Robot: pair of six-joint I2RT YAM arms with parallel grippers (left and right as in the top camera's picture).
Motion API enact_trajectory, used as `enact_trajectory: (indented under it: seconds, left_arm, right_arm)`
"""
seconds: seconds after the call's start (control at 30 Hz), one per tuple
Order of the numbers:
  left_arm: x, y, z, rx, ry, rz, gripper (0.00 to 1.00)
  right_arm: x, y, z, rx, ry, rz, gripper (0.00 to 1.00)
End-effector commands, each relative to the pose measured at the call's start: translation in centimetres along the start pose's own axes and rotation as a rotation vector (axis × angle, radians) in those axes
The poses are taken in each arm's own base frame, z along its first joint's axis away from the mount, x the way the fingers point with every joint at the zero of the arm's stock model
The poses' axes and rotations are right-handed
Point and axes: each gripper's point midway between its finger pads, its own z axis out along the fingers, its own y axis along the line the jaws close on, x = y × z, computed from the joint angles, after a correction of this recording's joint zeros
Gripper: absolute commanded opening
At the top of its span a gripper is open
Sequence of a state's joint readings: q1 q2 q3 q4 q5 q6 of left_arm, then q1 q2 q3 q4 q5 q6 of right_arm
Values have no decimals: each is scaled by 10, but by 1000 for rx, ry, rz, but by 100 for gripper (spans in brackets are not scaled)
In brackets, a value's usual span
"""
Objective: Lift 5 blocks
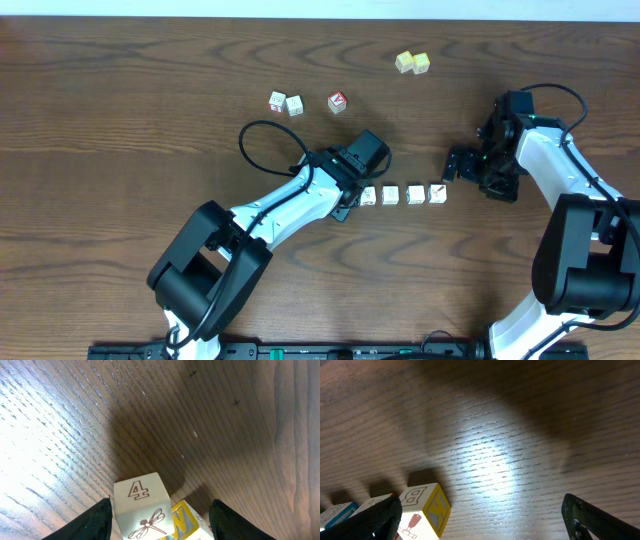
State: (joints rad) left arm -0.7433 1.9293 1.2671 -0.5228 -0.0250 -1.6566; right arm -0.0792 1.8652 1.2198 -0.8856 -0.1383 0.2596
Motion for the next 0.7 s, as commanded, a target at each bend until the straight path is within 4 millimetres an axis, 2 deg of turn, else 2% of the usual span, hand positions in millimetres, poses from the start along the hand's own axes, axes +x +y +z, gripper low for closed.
enact_trajectory:
  seconds: [0.0, 0.37, 0.67]
  left_arm:
    - [0, 12, 14, -48, -8, 0, 63]
    - [2, 16, 20, -66, 0, 1, 62]
    - [-1, 27, 19, -110, -7, 15, 43]
  right_arm:
    - [2, 1, 2, 7, 5, -2, 99]
    - [2, 1, 2, 7, 5, -2, 99]
    - [2, 1, 2, 7, 4, -2, 99]
